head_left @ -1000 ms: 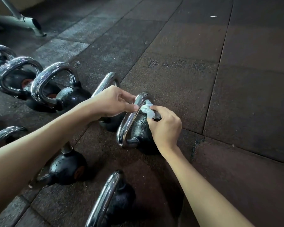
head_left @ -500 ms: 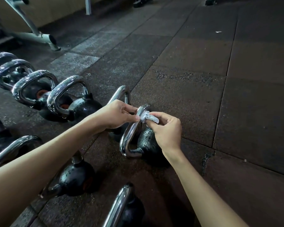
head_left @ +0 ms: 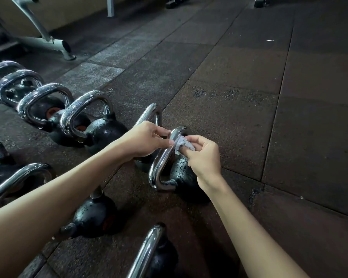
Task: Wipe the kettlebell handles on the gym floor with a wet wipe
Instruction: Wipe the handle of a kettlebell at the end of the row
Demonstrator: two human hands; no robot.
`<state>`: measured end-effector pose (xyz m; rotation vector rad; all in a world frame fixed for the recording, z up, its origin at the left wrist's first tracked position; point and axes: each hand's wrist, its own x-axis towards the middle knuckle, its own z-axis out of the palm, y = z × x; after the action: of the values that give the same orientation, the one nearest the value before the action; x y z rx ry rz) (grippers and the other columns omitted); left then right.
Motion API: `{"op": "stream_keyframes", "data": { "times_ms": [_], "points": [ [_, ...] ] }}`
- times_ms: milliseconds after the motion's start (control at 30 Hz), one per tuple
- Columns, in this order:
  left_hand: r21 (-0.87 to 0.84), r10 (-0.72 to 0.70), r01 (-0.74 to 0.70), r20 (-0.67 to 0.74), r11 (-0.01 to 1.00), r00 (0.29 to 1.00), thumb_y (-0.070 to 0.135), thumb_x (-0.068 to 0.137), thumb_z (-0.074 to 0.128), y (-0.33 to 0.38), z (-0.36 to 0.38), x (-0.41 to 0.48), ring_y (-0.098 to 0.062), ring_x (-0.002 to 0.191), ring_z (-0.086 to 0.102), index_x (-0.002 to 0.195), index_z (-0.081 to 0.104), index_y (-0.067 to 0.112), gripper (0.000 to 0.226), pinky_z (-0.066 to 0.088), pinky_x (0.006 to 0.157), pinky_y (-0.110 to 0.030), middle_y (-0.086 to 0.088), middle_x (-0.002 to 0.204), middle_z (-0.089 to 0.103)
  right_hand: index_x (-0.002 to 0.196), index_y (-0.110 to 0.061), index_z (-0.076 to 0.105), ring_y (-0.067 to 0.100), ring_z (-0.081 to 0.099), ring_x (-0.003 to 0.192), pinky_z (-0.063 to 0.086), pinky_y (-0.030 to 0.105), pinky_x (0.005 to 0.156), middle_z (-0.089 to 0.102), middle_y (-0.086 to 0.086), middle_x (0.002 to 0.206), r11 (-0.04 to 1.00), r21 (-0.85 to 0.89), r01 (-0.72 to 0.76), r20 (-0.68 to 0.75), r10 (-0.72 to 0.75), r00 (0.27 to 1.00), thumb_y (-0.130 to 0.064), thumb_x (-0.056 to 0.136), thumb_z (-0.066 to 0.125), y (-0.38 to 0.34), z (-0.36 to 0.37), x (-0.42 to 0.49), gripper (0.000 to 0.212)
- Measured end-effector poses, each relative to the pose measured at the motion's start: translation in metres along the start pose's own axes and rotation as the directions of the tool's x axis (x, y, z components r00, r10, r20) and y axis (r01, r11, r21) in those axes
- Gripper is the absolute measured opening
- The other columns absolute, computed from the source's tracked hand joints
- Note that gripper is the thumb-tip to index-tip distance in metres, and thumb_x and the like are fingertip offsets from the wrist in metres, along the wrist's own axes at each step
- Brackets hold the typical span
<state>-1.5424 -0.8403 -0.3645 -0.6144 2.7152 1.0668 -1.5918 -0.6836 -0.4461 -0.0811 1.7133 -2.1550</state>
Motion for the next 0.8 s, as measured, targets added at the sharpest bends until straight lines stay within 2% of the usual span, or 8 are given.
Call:
{"op": "stream_keyframes", "data": {
  "times_ms": [67, 167, 300, 367, 467, 533, 700, 800],
  "points": [
    [0.013, -0.004, 0.005, -0.012, 1.000, 1.000, 0.042, 0.088, 0.080, 0.000, 0.001, 0.001, -0.003, 0.096, 0.073, 0.124, 0.075, 0.030, 0.038, 0.053, 0.100, -0.026, 0.009, 0.098, 0.080, 0.107, -0.002, 0.068, 0.002, 0.053, 0.045, 0.038, 0.015, 0.043, 0.077, 0.005, 0.083, 0.991, 0.037, -0.129, 0.076, 0.126, 0.989, -0.004, 0.084, 0.082, -0.002, -0.003, -0.008, 0.027],
    [0.020, -0.018, 0.018, -0.009, 1.000, 1.000, 0.041, 0.088, 0.080, 0.001, 0.001, 0.003, -0.003, 0.092, 0.074, 0.121, 0.076, 0.032, 0.035, 0.054, 0.098, -0.027, 0.011, 0.095, 0.079, 0.109, -0.003, 0.066, 0.004, 0.042, 0.039, 0.030, 0.016, 0.038, 0.076, 0.002, 0.079, 0.971, 0.001, -0.241, 0.205, 0.235, 0.950, -0.003, 0.088, 0.076, 0.000, -0.010, -0.021, 0.023],
    [0.001, -0.007, 0.007, -0.011, 1.000, 1.000, 0.038, 0.090, 0.080, 0.002, 0.000, 0.004, -0.001, 0.085, 0.074, 0.114, 0.078, 0.034, 0.025, 0.052, 0.082, -0.020, 0.013, 0.085, 0.079, 0.102, -0.002, 0.066, 0.003, 0.042, 0.036, 0.031, 0.017, 0.036, 0.076, 0.008, 0.084, 0.982, -0.004, -0.189, 0.183, 0.186, 0.965, 0.002, 0.086, 0.077, -0.001, -0.006, -0.017, 0.020],
    [0.023, -0.011, 0.011, -0.020, 1.000, 1.000, 0.039, 0.089, 0.080, 0.002, -0.001, 0.004, -0.004, 0.089, 0.074, 0.117, 0.077, 0.033, 0.028, 0.052, 0.085, -0.020, 0.011, 0.090, 0.080, 0.105, 0.000, 0.066, 0.003, 0.042, 0.035, 0.030, 0.018, 0.035, 0.078, 0.013, 0.090, 0.985, -0.026, -0.169, 0.174, 0.170, 0.970, -0.001, 0.086, 0.079, 0.001, -0.005, -0.017, 0.023],
    [0.048, -0.025, 0.027, -0.027, 0.998, 0.999, 0.042, 0.088, 0.080, 0.000, -0.002, 0.005, -0.006, 0.094, 0.073, 0.122, 0.076, 0.032, 0.036, 0.054, 0.095, -0.026, 0.007, 0.100, 0.079, 0.102, -0.007, 0.068, 0.004, 0.039, 0.035, 0.029, 0.020, 0.035, 0.080, 0.007, 0.088, 0.975, -0.169, -0.143, 0.272, 0.185, 0.944, -0.005, 0.085, 0.081, 0.010, -0.007, -0.031, 0.022],
    [0.066, -0.028, 0.031, -0.040, 0.997, 0.999, 0.043, 0.088, 0.080, -0.001, -0.003, 0.005, -0.005, 0.094, 0.072, 0.123, 0.075, 0.032, 0.037, 0.053, 0.092, -0.026, 0.008, 0.101, 0.078, 0.100, -0.010, 0.068, 0.005, 0.039, 0.035, 0.029, 0.021, 0.036, 0.079, 0.001, 0.084, 0.968, -0.208, -0.141, 0.326, 0.204, 0.923, -0.002, 0.086, 0.079, 0.016, -0.007, -0.037, 0.020],
    [0.069, -0.014, 0.017, -0.048, 0.997, 0.999, 0.040, 0.089, 0.080, 0.001, -0.001, 0.005, -0.002, 0.094, 0.070, 0.126, 0.075, 0.027, 0.039, 0.050, 0.085, -0.021, 0.010, 0.105, 0.076, 0.100, -0.007, 0.068, 0.006, 0.037, 0.035, 0.029, 0.021, 0.036, 0.078, 0.007, 0.087, 0.973, -0.135, -0.186, 0.239, 0.214, 0.947, -0.002, 0.088, 0.078, 0.017, -0.001, -0.025, 0.017],
    [0.102, 0.007, -0.001, -0.060, 0.995, 0.998, 0.039, 0.091, 0.078, 0.003, 0.001, 0.007, 0.007, 0.086, 0.064, 0.122, 0.076, 0.027, 0.034, 0.045, 0.075, -0.010, 0.019, 0.089, 0.069, 0.102, -0.008, 0.066, 0.009, 0.033, 0.035, 0.029, 0.019, 0.037, 0.075, 0.000, 0.077, 0.960, -0.197, -0.198, 0.359, 0.259, 0.897, -0.001, 0.090, 0.074, 0.015, -0.007, -0.028, 0.016]
  ]
}}
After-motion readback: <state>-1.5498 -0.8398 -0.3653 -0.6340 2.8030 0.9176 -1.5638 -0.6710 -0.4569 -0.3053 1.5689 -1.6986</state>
